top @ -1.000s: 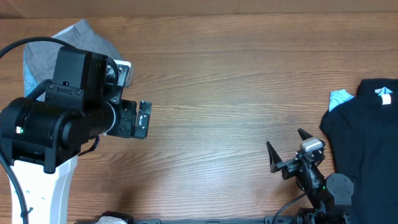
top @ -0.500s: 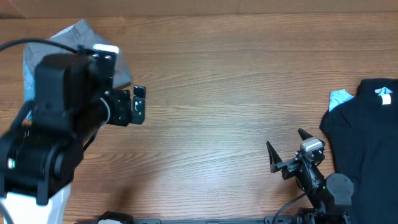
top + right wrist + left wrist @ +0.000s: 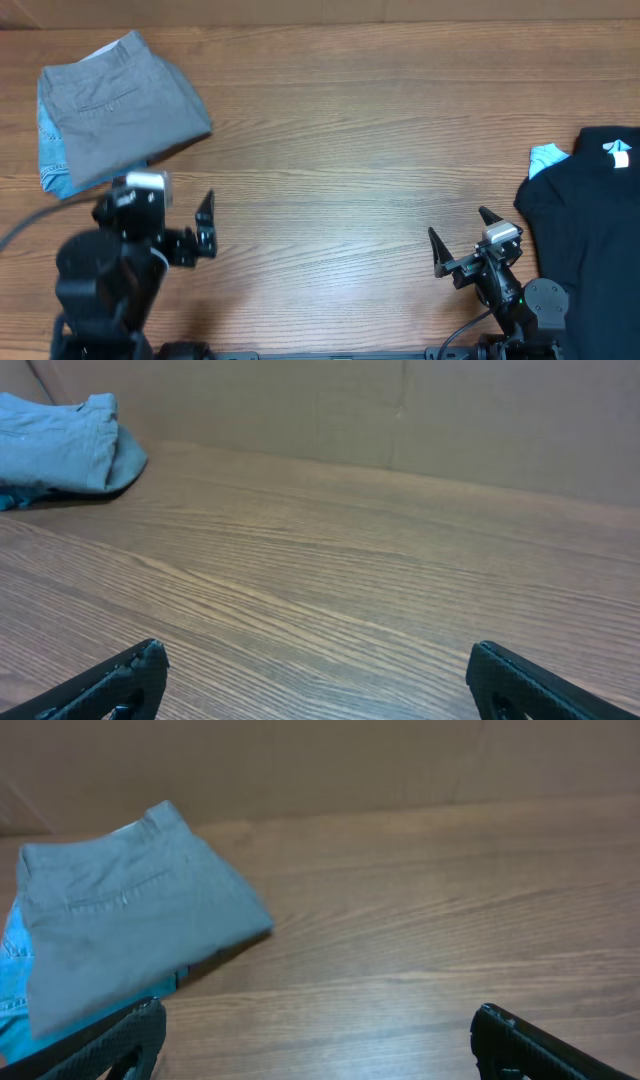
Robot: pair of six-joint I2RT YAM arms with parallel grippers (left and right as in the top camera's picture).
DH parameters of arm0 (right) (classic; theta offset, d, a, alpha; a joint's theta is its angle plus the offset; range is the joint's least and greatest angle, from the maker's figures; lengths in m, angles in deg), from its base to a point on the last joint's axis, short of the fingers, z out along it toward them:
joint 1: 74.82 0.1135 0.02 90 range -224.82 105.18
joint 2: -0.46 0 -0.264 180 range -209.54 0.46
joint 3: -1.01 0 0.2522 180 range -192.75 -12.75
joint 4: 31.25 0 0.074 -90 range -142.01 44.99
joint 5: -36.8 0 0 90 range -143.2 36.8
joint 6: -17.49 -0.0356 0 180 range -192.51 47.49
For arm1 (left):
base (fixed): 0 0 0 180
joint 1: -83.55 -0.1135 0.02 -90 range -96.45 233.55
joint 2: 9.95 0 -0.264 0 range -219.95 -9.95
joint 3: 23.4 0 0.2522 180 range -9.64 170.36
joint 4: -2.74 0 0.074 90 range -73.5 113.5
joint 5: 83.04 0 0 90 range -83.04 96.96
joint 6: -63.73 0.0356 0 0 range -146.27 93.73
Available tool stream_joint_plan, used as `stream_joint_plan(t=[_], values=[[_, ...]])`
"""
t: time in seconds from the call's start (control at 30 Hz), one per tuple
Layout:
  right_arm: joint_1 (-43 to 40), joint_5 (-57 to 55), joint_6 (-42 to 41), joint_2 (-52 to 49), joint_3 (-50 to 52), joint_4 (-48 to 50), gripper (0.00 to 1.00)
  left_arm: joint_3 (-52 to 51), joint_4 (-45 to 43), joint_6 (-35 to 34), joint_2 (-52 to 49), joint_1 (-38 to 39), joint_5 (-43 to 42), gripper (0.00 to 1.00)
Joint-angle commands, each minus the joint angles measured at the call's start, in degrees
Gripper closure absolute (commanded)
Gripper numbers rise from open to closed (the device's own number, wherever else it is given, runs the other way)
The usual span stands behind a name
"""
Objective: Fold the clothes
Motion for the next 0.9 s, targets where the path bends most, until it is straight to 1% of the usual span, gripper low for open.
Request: stream_joint_plan(t=[0.0, 0.4, 0.57, 0.6, 0.7, 0.87], values=[[-0.11, 0.46, -0.11, 0.68, 0.5, 0.33, 0.0, -7.13, -3.32, 1.33, 6.67, -0.87, -1.2, 0.0], [-0.11, 0.46, -0.11, 0.68, 0.5, 0.33, 0.0, -25.9, -13.79, 1.33, 24.0, -2.29, -1.55, 0.0], [-0.11, 0.46, -0.11, 0.68, 0.5, 0.33, 0.0, -32.85, -18.18, 1.31, 29.57, -2.32, -1.55, 0.0], [-0.11, 0.46, -0.11, 0.68, 0.5, 0.33, 0.0, -35.6, -20.04, 1.29, 31.17, -2.47, -1.57, 0.0], [-0.11, 0.46, -0.11, 0.68, 0.5, 0.33, 0.0, -40.3, -22.88, 0.74, 33.48, -2.51, -1.62, 0.0], [-0.11, 0.46, -0.11, 0.68, 0.5, 0.33, 0.0, -44.24, -26.6, 0.2, 33.42, -2.51, -1.57, 0.0]])
